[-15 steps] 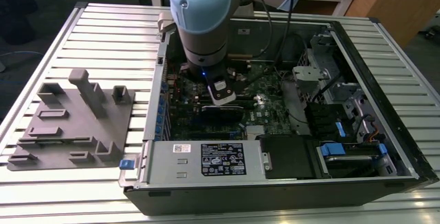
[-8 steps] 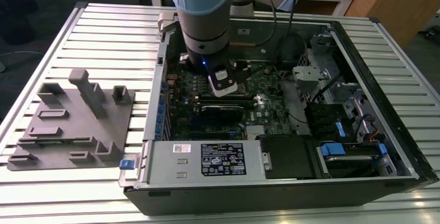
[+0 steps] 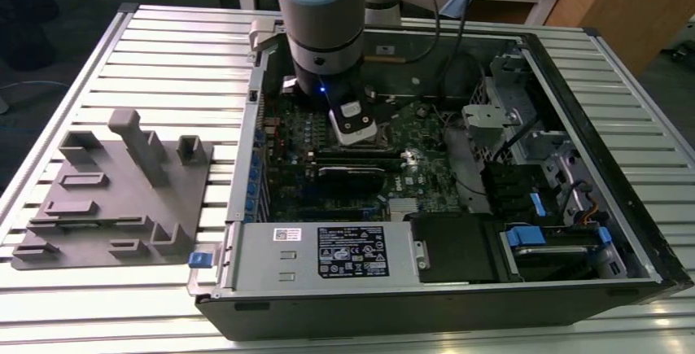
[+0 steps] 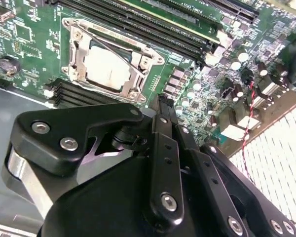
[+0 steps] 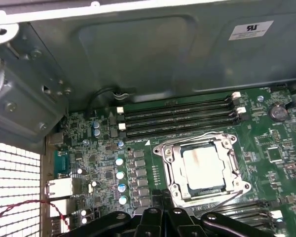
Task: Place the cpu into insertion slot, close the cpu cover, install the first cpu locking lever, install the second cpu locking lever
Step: 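Install the second cpu locking lever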
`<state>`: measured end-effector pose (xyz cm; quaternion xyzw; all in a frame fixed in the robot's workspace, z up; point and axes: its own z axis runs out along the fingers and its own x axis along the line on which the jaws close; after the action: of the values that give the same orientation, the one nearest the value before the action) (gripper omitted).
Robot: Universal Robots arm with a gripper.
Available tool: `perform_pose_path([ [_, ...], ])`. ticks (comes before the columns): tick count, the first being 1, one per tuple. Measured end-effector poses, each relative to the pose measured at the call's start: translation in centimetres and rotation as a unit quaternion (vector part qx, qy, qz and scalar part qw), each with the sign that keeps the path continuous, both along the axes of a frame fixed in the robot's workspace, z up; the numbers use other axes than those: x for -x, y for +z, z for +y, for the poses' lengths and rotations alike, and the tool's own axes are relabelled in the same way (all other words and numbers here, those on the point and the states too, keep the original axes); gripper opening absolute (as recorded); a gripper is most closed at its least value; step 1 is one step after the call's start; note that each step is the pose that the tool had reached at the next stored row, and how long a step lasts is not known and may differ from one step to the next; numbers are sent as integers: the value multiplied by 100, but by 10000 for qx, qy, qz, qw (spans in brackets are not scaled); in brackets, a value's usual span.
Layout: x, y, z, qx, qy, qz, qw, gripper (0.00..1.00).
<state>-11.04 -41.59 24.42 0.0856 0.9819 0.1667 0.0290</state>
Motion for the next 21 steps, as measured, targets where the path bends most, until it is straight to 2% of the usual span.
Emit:
perform_pose_path([
  [2, -1, 46, 0, 30, -19, -1, 10000, 11],
  [4, -3, 89, 1, 93, -43, 0, 9999, 11],
  [6, -6, 122, 1, 180, -70, 0, 9998, 11],
  [8, -9, 144, 0, 301, -98, 0, 9995, 11],
  [9, -9, 145, 0, 344, -104, -1, 9994, 11],
  [21, -9, 145, 0, 350, -104, -1, 9993, 11],
])
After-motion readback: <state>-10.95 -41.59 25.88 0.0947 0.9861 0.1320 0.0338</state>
